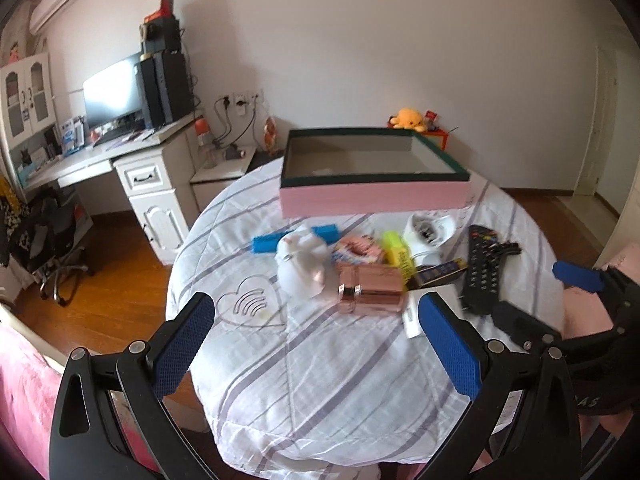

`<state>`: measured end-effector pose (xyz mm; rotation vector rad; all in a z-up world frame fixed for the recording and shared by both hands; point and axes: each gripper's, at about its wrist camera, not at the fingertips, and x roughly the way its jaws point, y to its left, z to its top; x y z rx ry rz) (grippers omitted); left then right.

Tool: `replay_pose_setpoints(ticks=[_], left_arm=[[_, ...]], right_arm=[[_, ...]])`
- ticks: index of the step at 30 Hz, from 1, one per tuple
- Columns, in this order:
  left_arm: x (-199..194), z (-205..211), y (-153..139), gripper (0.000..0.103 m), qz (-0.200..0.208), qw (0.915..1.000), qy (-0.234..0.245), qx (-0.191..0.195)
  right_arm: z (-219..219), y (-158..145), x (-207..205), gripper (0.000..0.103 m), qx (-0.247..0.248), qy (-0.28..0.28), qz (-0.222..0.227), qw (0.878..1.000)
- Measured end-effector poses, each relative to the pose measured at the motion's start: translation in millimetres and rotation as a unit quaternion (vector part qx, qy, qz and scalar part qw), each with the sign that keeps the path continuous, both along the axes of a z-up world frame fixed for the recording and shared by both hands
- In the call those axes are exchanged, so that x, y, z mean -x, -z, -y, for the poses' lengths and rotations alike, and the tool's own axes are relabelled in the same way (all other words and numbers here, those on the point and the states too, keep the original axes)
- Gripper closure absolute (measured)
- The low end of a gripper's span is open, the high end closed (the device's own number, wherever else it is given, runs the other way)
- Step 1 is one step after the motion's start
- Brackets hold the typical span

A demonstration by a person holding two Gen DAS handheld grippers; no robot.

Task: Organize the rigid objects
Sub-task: 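Withdraw both tools from the box back toward the table, then grasp the white charger with the right gripper while the left grasps the copper canister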

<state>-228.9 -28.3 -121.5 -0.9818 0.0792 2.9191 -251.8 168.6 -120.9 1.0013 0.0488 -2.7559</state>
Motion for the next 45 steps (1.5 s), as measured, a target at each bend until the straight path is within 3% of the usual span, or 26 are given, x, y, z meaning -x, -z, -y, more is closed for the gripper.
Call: replay_pose_setpoints(ticks=[18, 19, 21, 22, 23, 30, 37, 45], left_arm=[[20, 36, 30, 0.000, 0.042, 0.9990, -0.008, -0.016], [20, 38, 31, 0.000, 0.043, 0.9989, -0.009, -0.016], [22, 40, 33, 0.000, 0.047, 0.9987, -0.011, -0.018], [23, 41, 34, 0.000, 0.048, 0.9986, -0.011, -0.019], [24, 41, 35, 0.000, 0.050, 0.9985, -0.012, -0.019], [34, 26, 41, 0.000, 0.058, 0.9982, 0.002, -0.015], [53, -2, 50, 0.000, 0.076, 0.9964, 0.024, -0.027], [77, -36, 64, 0.000, 0.091, 0.9950, 0.037, -0.014]], right_arm=[[56, 41, 38, 0.002, -0.017, -0.037, 0.058, 0.997], [57, 43, 40, 0.004, -0.018, -0.039, 0.061, 0.997], [57, 46, 40, 0.018, -0.027, -0.040, 0.061, 0.997], [56, 46, 41, 0.032, -0.033, -0.037, 0.060, 0.997], [55, 48, 42, 0.036, -0.031, -0.041, 0.069, 0.996], [45, 40, 33, 0.036, -0.014, -0.065, 0.066, 0.996], [13, 17, 26, 0.036, -0.012, -0.041, 0.038, 0.998], [-19, 24, 38, 0.036, 0.004, -0.013, 0.046, 0.999]])
